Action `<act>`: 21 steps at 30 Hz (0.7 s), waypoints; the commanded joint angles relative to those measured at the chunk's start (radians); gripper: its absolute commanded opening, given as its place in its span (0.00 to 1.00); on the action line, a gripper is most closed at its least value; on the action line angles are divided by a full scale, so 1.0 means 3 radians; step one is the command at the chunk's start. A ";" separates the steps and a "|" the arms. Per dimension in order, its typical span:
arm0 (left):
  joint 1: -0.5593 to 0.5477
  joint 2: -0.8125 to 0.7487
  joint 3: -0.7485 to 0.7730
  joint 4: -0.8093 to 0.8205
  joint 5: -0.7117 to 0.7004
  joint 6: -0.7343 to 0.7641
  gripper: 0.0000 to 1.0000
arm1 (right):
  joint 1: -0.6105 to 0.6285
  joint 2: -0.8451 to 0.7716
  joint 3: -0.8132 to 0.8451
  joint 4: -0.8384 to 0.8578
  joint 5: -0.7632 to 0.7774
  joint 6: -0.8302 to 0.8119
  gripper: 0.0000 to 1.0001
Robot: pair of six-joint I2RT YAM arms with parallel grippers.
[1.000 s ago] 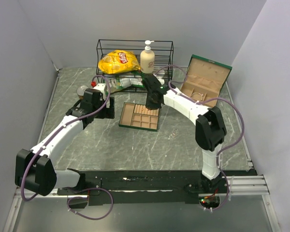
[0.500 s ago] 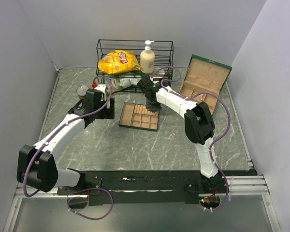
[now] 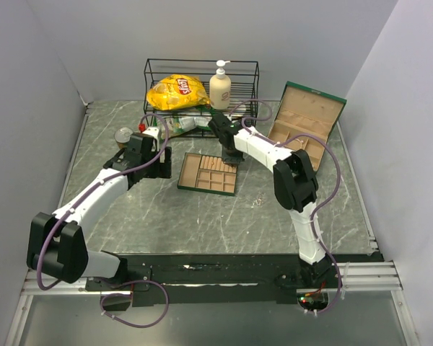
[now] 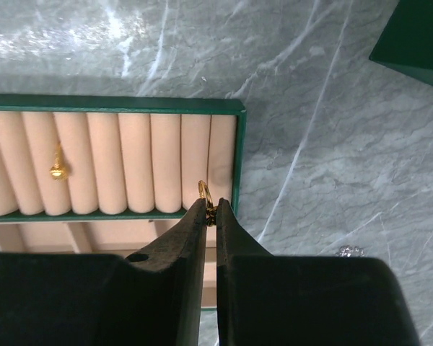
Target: Organize the mixed jewelry
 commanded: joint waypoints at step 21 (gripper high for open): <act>0.0009 0.0127 0.0183 -0.0012 0.0033 0.0031 0.96 | -0.0053 0.0156 0.0281 0.0021 -0.0056 0.0113 0.00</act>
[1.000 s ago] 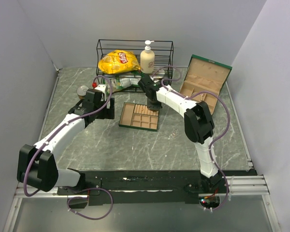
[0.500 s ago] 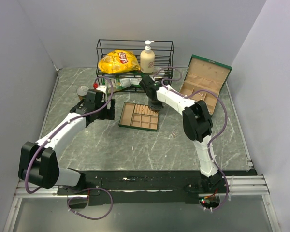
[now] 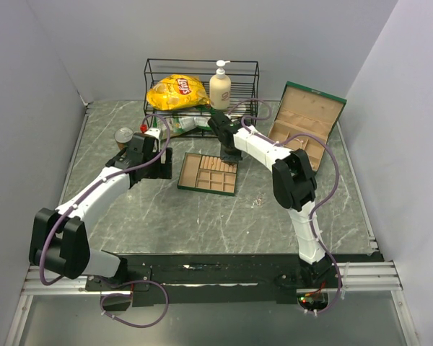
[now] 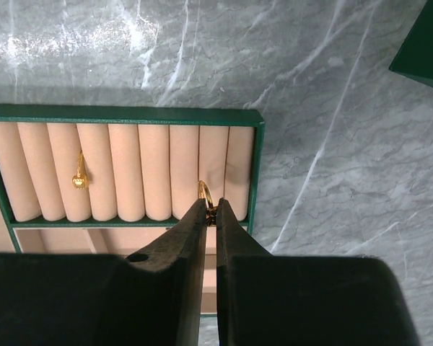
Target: Organize the mixed jewelry
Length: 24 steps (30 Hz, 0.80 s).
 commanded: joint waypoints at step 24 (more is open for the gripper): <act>0.0009 0.0114 0.0193 -0.0016 0.0079 0.0021 0.96 | -0.0039 0.0148 0.0156 0.0028 0.0115 0.0167 0.00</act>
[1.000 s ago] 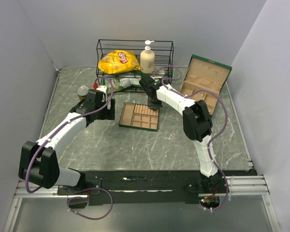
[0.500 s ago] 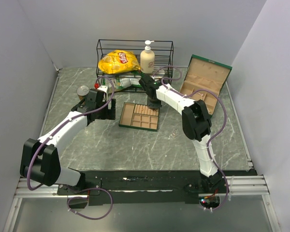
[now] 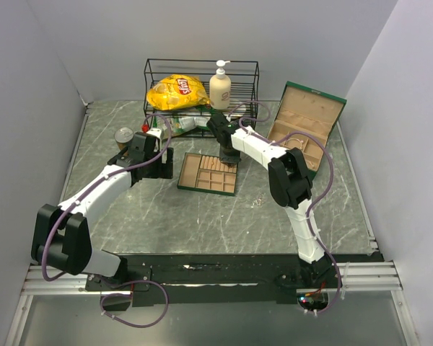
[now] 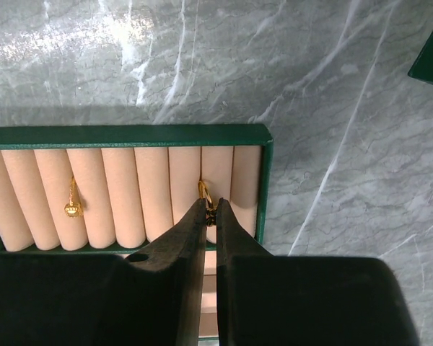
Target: Organize the mixed jewelry
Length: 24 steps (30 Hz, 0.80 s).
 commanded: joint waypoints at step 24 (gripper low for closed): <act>0.0009 0.0101 0.0182 -0.0033 0.0099 0.0036 0.96 | -0.0011 0.0136 0.0099 0.0104 -0.0036 0.0004 0.04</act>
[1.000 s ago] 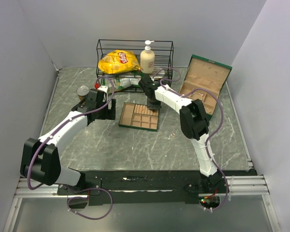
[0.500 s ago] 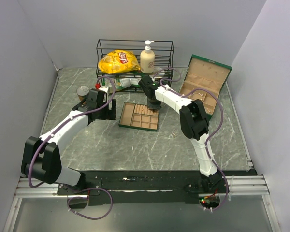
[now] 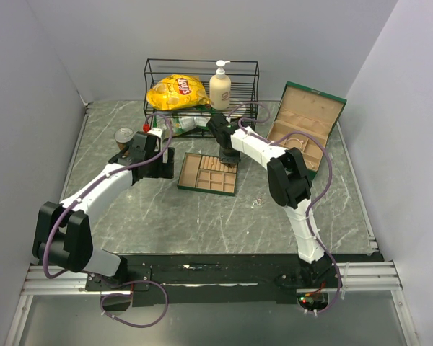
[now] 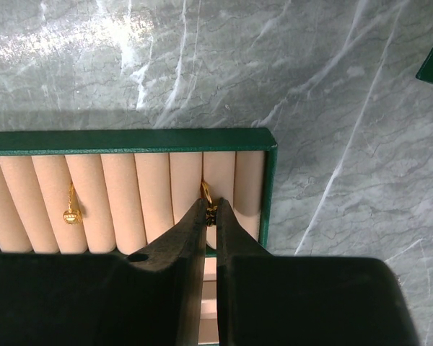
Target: Organize the mixed jewelry
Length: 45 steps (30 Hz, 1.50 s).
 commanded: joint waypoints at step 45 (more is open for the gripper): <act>0.0009 0.0077 0.0142 -0.0034 0.0076 0.0036 0.96 | -0.0040 -0.0537 -0.0567 0.0633 -0.0068 -0.0080 0.08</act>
